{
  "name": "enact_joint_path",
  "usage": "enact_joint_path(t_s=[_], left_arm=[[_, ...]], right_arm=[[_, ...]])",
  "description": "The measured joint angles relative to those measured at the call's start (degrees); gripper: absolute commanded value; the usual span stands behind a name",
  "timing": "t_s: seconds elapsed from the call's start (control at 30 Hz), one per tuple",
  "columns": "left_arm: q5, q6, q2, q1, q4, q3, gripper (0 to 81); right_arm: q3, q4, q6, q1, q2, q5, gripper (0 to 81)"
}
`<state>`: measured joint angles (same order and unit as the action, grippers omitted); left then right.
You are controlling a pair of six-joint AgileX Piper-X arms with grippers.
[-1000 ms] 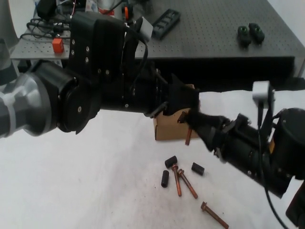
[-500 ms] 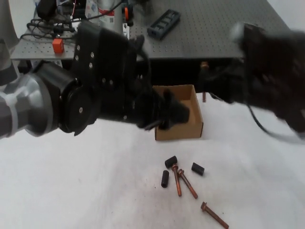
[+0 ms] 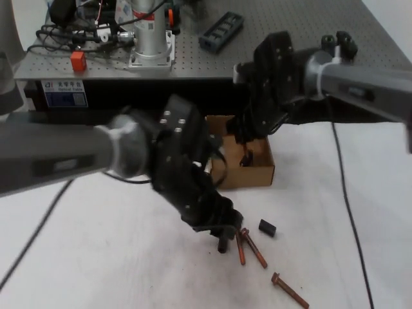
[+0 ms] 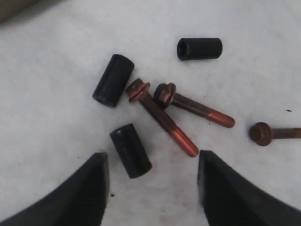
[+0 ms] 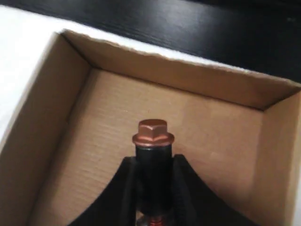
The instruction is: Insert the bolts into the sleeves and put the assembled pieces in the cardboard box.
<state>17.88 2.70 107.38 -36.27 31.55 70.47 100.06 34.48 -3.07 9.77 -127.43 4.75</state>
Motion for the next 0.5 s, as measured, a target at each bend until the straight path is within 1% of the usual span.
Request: enact_joint_path(t_s=[0.1,0.17,0.23,0.27,0.33,0.47,0.5], left_arm=[[-3.2,-0.9,2.3,-1.2,2.5,3.1,40.7],[-5.1,-1.6,4.9,-2.1,5.0,5.8,37.2],[-6.0,-1.8,7.2,-2.6,6.2,7.0,32.8],[-7.9,-1.9,8.1,-2.7,7.3,8.1,31.2],[-8.9,-1.9,9.3,-2.7,8.6,9.5,30.2],[-10.4,-2.0,10.0,-2.7,9.0,10.6,30.0],[-10.6,-2.0,10.0,-2.7,9.0,10.7,28.6]], right_arm=[[3.5,3.7,0.0,0.0,-2.6,-0.4,23.5],[4.3,4.9,0.0,0.0,-3.0,-0.4,31.1],[4.6,5.5,0.0,0.0,-3.0,-0.4,32.4],[4.9,5.8,0.0,0.0,-2.8,-0.4,32.2],[4.9,7.5,0.0,0.0,-1.7,-0.4,30.5],[4.4,10.0,-0.1,0.0,1.3,2.7,27.9],[4.3,10.1,-0.1,0.0,1.6,3.0,27.9]])
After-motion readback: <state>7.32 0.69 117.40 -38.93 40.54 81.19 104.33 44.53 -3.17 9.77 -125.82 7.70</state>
